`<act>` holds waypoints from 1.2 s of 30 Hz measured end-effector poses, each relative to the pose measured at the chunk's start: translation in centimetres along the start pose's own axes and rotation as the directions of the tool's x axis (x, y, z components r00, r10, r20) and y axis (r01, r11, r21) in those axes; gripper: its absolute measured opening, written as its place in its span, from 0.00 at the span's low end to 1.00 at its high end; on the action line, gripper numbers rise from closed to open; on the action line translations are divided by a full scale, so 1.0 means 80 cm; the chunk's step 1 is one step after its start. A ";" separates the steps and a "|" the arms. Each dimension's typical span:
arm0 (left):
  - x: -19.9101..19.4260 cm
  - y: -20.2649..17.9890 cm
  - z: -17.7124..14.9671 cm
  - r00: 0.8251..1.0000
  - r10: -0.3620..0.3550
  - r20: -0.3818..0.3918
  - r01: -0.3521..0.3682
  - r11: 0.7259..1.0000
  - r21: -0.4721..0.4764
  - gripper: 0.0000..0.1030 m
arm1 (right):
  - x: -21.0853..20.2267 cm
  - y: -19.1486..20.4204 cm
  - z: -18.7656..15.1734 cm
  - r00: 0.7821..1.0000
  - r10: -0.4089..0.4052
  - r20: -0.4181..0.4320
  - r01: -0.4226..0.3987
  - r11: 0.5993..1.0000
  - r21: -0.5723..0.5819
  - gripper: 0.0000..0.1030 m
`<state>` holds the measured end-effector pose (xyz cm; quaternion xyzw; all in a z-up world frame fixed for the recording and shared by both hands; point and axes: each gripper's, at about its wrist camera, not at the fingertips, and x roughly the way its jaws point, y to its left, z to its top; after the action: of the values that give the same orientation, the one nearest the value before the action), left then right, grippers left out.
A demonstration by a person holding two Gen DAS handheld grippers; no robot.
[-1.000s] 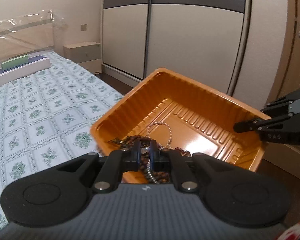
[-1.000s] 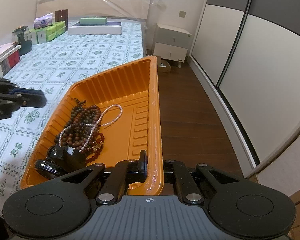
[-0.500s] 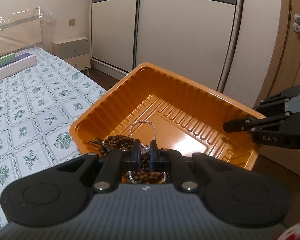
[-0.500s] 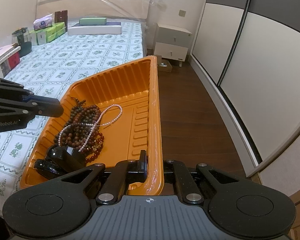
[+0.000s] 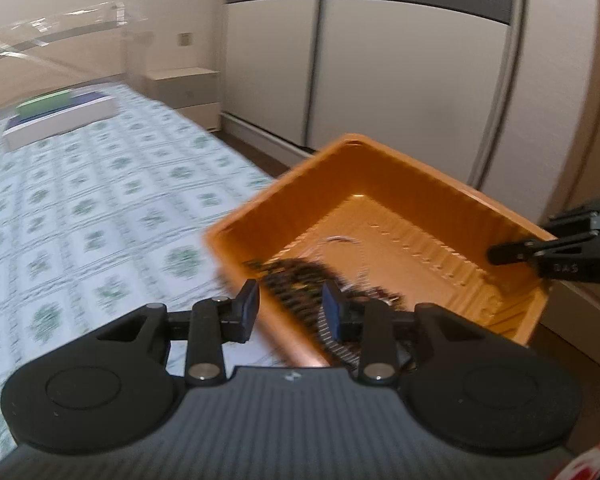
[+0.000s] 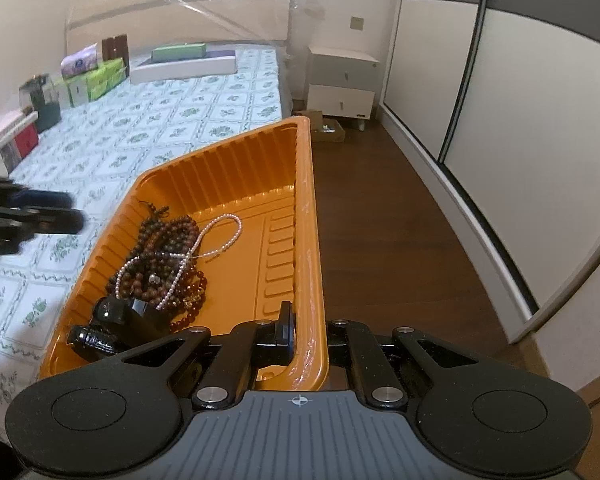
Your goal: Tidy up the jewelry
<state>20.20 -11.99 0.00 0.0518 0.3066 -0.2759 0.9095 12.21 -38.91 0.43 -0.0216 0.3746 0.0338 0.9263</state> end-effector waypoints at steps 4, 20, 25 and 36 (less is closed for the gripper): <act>-0.021 0.029 -0.019 0.998 0.054 -0.011 -0.054 0.998 -0.039 0.31 | 0.013 -0.024 -0.008 0.999 0.050 -0.015 -0.048 0.994 0.101 0.04; -0.078 0.059 -0.085 0.985 0.155 -0.069 -0.165 0.973 -0.164 0.37 | 0.036 -0.105 -0.046 0.973 0.228 0.048 -0.222 0.847 0.482 0.48; -0.087 0.062 -0.094 0.978 0.192 -0.077 -0.204 0.957 -0.206 0.41 | 0.020 -0.122 -0.049 0.977 0.189 0.100 -0.213 0.821 0.529 0.69; -0.138 0.041 -0.120 0.954 0.289 -0.084 -0.301 0.909 -0.289 0.94 | -0.075 -0.059 -0.038 0.993 -0.002 0.119 -0.042 0.929 0.367 0.76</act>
<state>9.58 -1.49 -1.50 -0.0349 0.3514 -0.0849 0.9317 6.18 -44.08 2.44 0.1586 0.3195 -0.0264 0.9338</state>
